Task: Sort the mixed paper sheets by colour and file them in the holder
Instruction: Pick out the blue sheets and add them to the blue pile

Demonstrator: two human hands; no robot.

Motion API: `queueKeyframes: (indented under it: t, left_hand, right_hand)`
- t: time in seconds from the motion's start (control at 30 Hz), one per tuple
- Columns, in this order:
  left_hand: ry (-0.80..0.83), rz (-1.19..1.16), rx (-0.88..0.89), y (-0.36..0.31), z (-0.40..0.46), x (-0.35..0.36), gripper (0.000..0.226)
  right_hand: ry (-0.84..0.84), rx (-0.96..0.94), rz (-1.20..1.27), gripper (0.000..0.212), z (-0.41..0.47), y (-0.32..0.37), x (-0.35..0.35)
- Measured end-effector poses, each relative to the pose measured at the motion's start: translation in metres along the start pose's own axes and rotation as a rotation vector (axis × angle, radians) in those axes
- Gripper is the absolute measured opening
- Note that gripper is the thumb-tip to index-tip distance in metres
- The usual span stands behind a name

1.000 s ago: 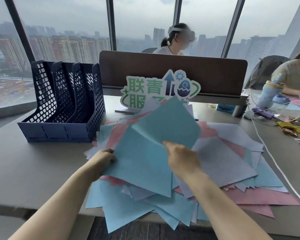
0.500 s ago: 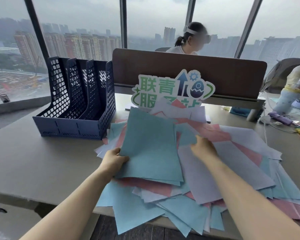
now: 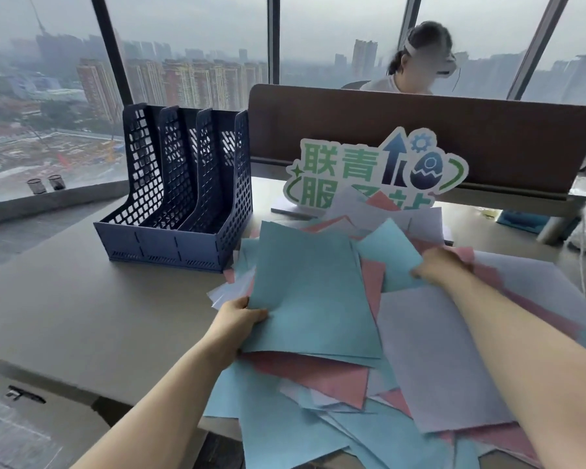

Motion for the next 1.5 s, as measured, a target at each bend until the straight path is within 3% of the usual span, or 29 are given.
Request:
queueKeyframes:
  t: [0.07,0.17,0.27,0.37,0.57,0.67,0.9,1.03,1.1,1.17,1.3,1.43,1.5]
  left_hand:
    - [0.001,-0.002,0.004,0.0,0.0,0.0,0.025]
    - [-0.017,-0.016,0.027,-0.004,-0.004,-0.004,0.027]
    - [-0.082,-0.017,0.093,-0.013,-0.005,-0.017,0.035]
    - [-0.152,-0.038,0.137,-0.022,-0.009,-0.029,0.041]
    - [-0.206,-0.107,0.137,-0.02,-0.022,-0.038,0.039]
    - [-0.247,-0.186,0.155,-0.021,-0.028,-0.052,0.036]
    - [-0.306,-0.23,0.211,-0.03,-0.04,-0.075,0.035]
    - [-0.317,-0.155,0.201,-0.025,-0.042,-0.077,0.038]
    - [-0.319,-0.107,0.205,-0.023,-0.042,-0.079,0.039]
    - [-0.327,-0.067,0.213,-0.023,-0.044,-0.08,0.04]
    - [-0.278,-0.05,0.197,-0.02,-0.041,-0.075,0.044]
    - [-0.232,-0.046,0.17,-0.017,-0.04,-0.072,0.042]
    - [-0.196,-0.061,0.125,-0.014,-0.039,-0.07,0.042]
  right_hand:
    - [-0.31,-0.08,0.13,0.014,-0.01,0.001,-0.037]
    - [-0.695,-0.198,0.426,0.014,-0.046,0.002,-0.092]
    - [-0.876,-0.348,0.696,0.014,-0.073,0.006,-0.131]
    - [-0.949,-0.445,0.89,0.012,-0.091,0.016,-0.156]
    - [-0.948,-0.469,1.177,0.038,-0.1,0.038,-0.162]
    - [-0.918,-0.324,1.247,0.049,-0.087,0.026,-0.151]
    - [-0.594,0.206,1.03,0.024,-0.06,-0.027,-0.064]
    - [-0.339,0.278,0.854,0.035,-0.056,-0.044,-0.008]
    - [-0.333,0.29,0.727,0.042,-0.061,-0.049,0.005]
    - [-0.499,0.183,0.713,0.034,-0.073,-0.038,-0.013]
    - [-0.752,-0.204,0.912,0.019,-0.11,0.017,-0.068]
    - [-0.749,-0.326,1.081,0.039,-0.114,0.046,-0.095]
    - [-0.661,-0.329,1.122,0.039,-0.107,0.055,-0.093]
Point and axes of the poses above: each hand's wrist, its own z-axis towards the middle knuckle, its own x-axis out of the palm, y = z × x, the point moved 10 cm from there along z, towards the middle knuckle, and after that the axes turned 7 degrees about z, right-handed, at the moved point
